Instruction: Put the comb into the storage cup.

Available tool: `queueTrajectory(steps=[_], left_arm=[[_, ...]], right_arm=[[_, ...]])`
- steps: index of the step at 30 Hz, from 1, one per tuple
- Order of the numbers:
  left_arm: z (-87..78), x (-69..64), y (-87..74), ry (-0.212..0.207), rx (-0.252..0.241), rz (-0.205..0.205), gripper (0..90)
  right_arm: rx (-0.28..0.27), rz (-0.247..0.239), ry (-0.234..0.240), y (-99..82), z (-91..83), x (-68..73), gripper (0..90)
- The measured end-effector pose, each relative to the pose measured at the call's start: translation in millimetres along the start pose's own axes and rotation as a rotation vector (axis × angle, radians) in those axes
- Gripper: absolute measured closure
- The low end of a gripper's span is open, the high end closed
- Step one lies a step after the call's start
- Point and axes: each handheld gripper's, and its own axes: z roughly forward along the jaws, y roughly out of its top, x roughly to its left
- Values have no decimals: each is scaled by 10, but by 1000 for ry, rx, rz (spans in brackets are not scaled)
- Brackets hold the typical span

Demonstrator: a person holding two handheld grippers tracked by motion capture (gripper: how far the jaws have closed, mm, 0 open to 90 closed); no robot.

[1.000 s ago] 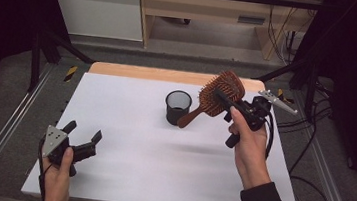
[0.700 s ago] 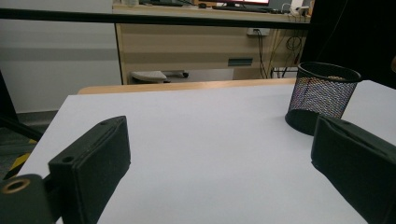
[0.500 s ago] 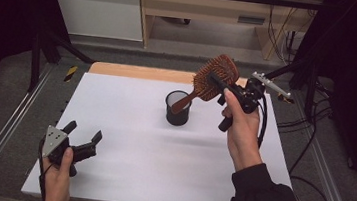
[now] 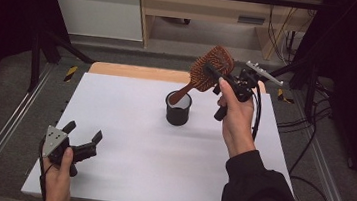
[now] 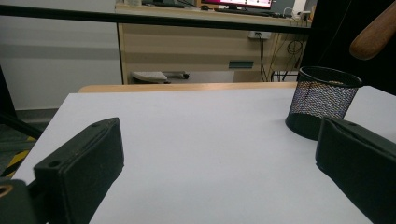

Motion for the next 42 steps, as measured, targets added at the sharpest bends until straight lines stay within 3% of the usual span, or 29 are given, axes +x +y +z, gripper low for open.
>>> queueTrajectory(steps=[8, 21, 26, 42], left_arm=[[8, -22, -3, -11, 2, 7, 11], [10, -6, 1, -22, 1, -2, 15], [14, -10, -3, -27, 3, -2, 16], [40, -50, -14, -51, 12, 1, 15]], right_arm=[[-3, -28, -23, 24, 56, -26, 522], [11, -34, -53, -10, 148, -119, 520], [41, -77, -92, -77, 249, -195, 519], [110, -88, -134, -247, 470, -302, 517]])
